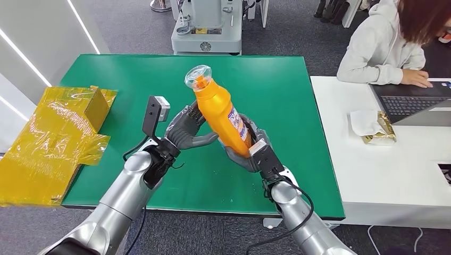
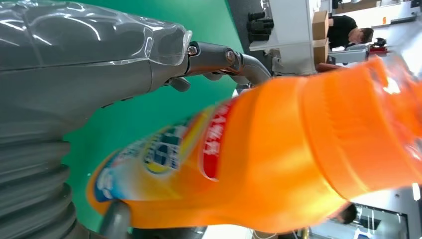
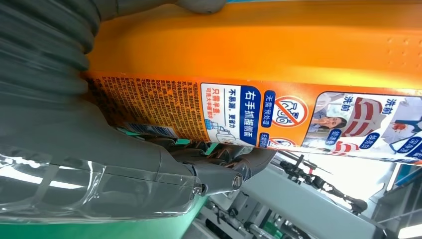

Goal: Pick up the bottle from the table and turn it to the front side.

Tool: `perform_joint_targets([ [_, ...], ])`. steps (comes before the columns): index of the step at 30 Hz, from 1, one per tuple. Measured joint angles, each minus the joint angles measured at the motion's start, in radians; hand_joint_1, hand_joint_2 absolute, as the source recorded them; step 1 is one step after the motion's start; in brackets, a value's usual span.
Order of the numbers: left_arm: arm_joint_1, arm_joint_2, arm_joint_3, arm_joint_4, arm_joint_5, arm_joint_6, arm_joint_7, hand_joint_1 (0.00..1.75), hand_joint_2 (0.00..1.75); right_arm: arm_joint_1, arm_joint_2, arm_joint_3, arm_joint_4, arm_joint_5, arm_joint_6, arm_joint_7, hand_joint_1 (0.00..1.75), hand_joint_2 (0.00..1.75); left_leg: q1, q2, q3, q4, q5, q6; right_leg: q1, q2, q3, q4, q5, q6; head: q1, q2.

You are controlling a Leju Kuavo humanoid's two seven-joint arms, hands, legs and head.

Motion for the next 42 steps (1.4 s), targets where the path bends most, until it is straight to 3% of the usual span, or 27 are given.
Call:
perform_joint_targets([
  [18,-0.016,-0.019,-0.003,0.036,0.010,-0.004,0.005,0.00,1.75,-0.013,0.019,0.000,0.050,0.000,-0.001,-0.001,1.75,1.75,0.000,0.000,0.000,0.000,0.000,0.000,0.000,0.000,0.000,0.000,0.000,0.000,0.000,0.000],
  [23,-0.066,-0.091,-0.003,0.085,0.142,0.006,0.090,0.00,1.75,-0.016,0.042,-0.006,0.069,0.029,-0.043,0.036,1.75,1.75,0.000,-0.003,-0.002,0.001,0.001,0.001,0.000,-0.004,-0.001,0.000,0.000,0.000,0.000,0.000],
  [27,-0.110,-0.135,-0.002,0.128,0.165,0.017,0.105,0.00,1.75,-0.023,0.057,-0.020,0.090,0.036,-0.050,0.036,1.75,1.75,-0.001,-0.002,-0.002,0.001,0.001,0.001,0.000,-0.003,-0.001,0.000,0.001,0.000,0.000,0.000],
  [42,-0.137,-0.159,-0.001,0.185,0.213,0.017,0.127,0.00,1.75,-0.025,0.071,-0.061,0.122,0.086,-0.053,0.035,1.75,1.75,0.000,-0.002,-0.002,0.001,0.001,0.001,0.000,-0.002,-0.002,0.000,0.001,0.000,0.000,0.000],
])
